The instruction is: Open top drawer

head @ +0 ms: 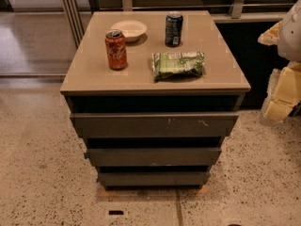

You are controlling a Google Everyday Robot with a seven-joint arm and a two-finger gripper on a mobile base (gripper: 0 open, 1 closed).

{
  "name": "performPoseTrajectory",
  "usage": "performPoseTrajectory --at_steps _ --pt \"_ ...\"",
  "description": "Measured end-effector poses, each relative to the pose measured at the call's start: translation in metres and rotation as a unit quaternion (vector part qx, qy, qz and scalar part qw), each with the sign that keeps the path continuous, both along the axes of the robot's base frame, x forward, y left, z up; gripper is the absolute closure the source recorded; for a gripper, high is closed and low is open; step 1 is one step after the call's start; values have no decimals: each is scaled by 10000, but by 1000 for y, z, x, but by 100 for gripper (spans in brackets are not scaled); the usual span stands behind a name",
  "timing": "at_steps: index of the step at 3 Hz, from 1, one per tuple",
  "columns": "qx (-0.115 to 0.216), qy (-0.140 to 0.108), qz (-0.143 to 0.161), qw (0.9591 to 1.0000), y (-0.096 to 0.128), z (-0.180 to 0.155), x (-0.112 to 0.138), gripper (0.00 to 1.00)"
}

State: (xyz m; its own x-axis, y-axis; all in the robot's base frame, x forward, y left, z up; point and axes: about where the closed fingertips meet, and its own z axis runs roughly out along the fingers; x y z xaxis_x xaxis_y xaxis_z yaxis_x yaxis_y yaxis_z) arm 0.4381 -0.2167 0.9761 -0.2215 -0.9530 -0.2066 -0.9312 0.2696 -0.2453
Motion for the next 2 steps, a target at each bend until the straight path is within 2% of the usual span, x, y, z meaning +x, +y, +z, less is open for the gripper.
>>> performPoseTrajectory --at_steps 1,2 --pt "6 -21 9 10000 0 -1 1 0" --pt "52 -165 78 9998 4 -6 5 0"
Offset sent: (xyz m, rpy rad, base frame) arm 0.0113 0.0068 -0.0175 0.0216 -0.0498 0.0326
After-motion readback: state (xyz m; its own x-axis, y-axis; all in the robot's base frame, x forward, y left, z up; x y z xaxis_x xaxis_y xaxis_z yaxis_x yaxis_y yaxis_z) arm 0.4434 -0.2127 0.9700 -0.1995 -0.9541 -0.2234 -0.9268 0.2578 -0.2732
